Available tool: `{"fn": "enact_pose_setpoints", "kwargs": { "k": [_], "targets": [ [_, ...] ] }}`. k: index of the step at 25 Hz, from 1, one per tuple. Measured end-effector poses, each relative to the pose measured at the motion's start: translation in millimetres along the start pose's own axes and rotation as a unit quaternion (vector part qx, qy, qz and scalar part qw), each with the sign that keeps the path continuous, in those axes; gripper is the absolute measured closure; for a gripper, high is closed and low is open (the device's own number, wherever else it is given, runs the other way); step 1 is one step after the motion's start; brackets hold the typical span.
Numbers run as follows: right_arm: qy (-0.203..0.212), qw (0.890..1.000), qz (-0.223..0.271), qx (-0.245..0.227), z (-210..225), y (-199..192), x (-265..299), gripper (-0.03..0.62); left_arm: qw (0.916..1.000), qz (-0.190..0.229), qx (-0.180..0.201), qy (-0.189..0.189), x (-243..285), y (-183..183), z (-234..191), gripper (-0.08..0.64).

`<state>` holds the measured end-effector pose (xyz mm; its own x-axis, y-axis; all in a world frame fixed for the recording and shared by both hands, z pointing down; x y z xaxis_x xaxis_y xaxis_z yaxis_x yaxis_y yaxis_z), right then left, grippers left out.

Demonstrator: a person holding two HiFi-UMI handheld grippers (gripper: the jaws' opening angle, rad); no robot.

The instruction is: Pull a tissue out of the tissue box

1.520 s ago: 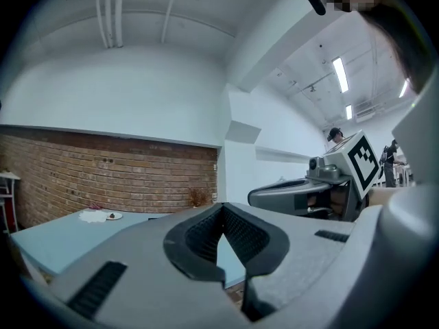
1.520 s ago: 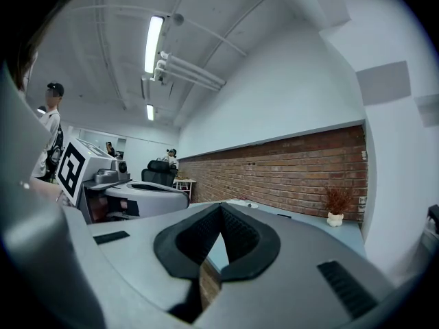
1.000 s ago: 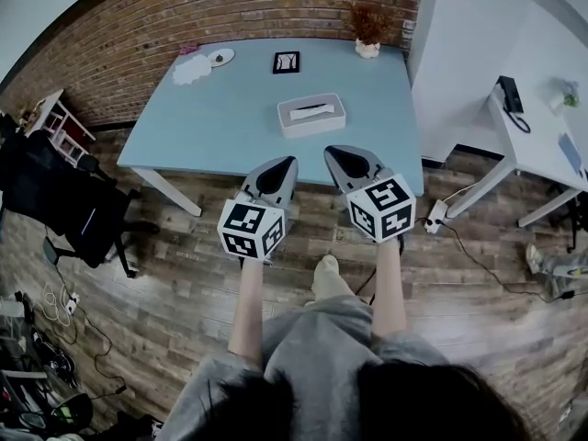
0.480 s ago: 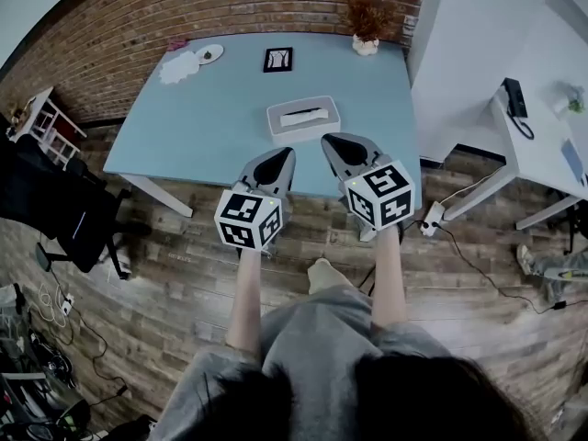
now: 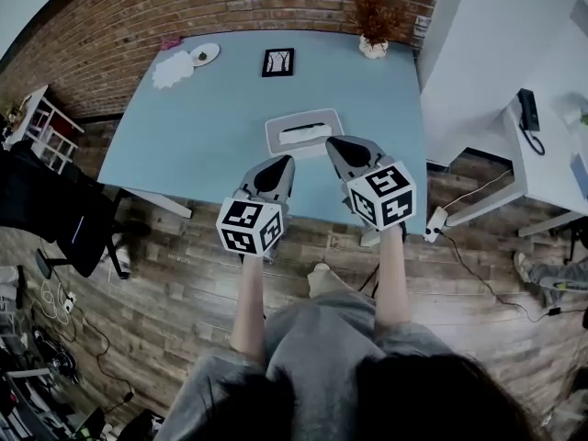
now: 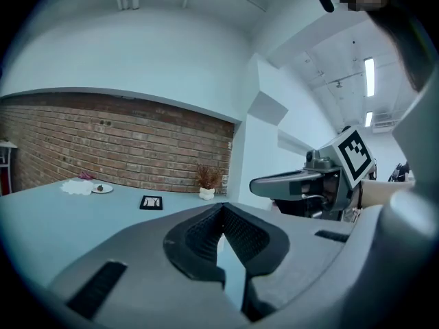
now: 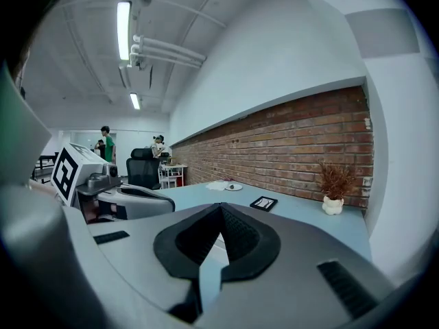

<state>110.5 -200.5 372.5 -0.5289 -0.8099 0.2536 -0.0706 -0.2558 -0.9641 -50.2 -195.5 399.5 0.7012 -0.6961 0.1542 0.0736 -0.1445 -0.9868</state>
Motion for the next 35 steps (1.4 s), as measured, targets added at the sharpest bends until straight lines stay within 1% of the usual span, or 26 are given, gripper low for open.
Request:
{"fn": "enact_pose_setpoints", "kwargs": {
  "k": [5,10,14,17,19,23,26,29,31,35],
  "targets": [
    [0.008,1.000,-0.019,-0.006,13,4,26,0.592,0.9995,-0.020,-0.014,0.018,12,-3,-20,0.557],
    [0.016,0.999,-0.035,0.000,15,-5,50,0.592,0.9983,-0.031,-0.032,0.037,14,-13,-35,0.557],
    [0.018,0.998,-0.064,0.004,16,-19,65,0.592,0.9969,-0.047,-0.047,0.042,16,-26,-42,0.557],
    [0.020,0.995,-0.098,-0.007,16,-32,76,0.592,0.9954,-0.061,-0.058,0.045,20,-35,-50,0.557],
    [0.012,0.993,-0.115,-0.013,19,-40,81,0.592,0.9944,-0.067,-0.068,0.046,22,-41,-55,0.557],
    [0.001,0.988,-0.153,-0.015,27,-54,92,0.591,0.9934,-0.077,-0.078,0.033,28,-51,-61,0.557],
    [-0.014,0.983,-0.180,-0.037,35,-62,99,0.591,0.9930,-0.085,-0.079,0.022,36,-58,-62,0.557],
    [-0.015,0.979,-0.195,-0.059,40,-67,109,0.583,0.9924,-0.089,-0.083,0.019,41,-62,-66,0.557],
    [-0.004,0.975,-0.208,-0.082,41,-69,117,0.556,0.9919,-0.090,-0.087,0.019,44,-64,-69,0.557],
    [0.031,0.961,-0.242,-0.132,42,-72,131,0.534,0.9911,-0.095,-0.090,0.020,50,-65,-75,0.557]
  ]
}}
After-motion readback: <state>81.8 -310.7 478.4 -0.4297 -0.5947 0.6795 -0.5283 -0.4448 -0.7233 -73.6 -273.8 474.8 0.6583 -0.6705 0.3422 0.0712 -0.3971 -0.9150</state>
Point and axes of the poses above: the fingertips, and each gripper's own axes: x forward along the fingers, z to its right, y out of its top, the point moved 7 cm from there along -x, backward along the fingers, and after that the axes turned 5 degrees about x, right-handed, at the moved point
